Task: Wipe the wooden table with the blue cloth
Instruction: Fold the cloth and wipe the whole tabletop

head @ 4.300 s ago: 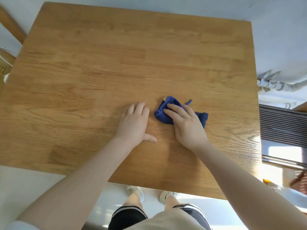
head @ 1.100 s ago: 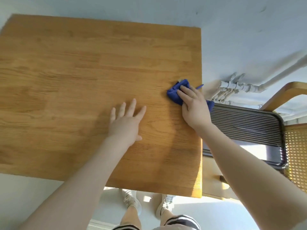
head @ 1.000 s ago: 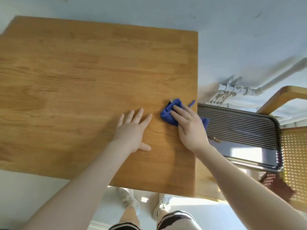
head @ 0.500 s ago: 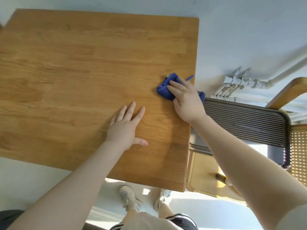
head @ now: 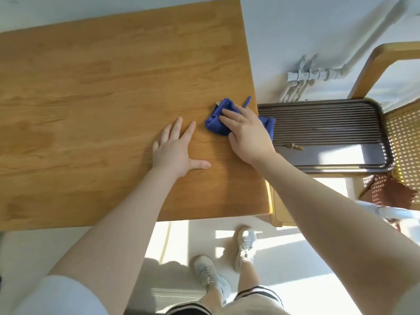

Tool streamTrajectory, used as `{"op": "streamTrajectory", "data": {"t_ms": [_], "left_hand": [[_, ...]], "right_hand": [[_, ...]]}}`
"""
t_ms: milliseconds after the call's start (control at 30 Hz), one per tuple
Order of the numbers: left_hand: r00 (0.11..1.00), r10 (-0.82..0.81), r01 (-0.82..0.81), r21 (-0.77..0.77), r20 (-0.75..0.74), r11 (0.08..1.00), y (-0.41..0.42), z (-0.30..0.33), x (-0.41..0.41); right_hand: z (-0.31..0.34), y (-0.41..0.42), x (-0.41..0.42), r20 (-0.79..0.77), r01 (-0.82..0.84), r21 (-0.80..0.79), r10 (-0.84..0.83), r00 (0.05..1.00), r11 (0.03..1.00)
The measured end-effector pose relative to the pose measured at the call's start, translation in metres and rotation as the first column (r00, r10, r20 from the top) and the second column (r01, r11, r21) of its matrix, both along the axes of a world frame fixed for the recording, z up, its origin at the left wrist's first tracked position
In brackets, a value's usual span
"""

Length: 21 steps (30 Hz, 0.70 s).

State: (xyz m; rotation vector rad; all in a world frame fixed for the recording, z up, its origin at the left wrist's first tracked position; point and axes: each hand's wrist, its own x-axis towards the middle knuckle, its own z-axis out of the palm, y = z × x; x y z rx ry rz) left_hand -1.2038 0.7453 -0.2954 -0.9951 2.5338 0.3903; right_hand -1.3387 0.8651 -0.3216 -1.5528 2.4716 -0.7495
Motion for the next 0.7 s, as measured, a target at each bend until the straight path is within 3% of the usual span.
{"op": "streamTrajectory", "data": {"t_ms": [200, 333, 433, 600, 700], "left_hand": [[0.988, 0.009, -0.004, 0.031, -0.157, 1.000, 0.011, 0.003, 0.034], [0.988, -0.052, 0.043, -0.065, -0.147, 0.997, 0.014, 0.003, 0.101], [0.994, 0.031, -0.035, -0.038, -0.109, 0.999, 0.001, 0.002, 0.142], [0.973, 0.111, -0.109, 0.020, -0.201, 0.994, -0.007, -0.003, 0.175], [0.969, 0.123, -0.118, 0.036, -0.216, 0.992, -0.003, -0.003, 0.175]], "right_hand": [[-0.002, 0.071, 0.088, -0.055, -0.080, 0.024, 0.082, 0.995, 0.996], [-0.002, 0.091, 0.122, -0.020, -0.158, 0.078, 0.160, 0.987, 0.984], [-0.004, 0.072, 0.107, -0.021, -0.202, 0.109, 0.206, 0.978, 0.973], [0.000, 0.011, 0.082, 0.001, 0.128, 0.103, -0.128, 0.992, 0.986], [-0.001, 0.005, 0.097, -0.020, 0.173, 0.086, -0.172, 0.985, 0.981]]}}
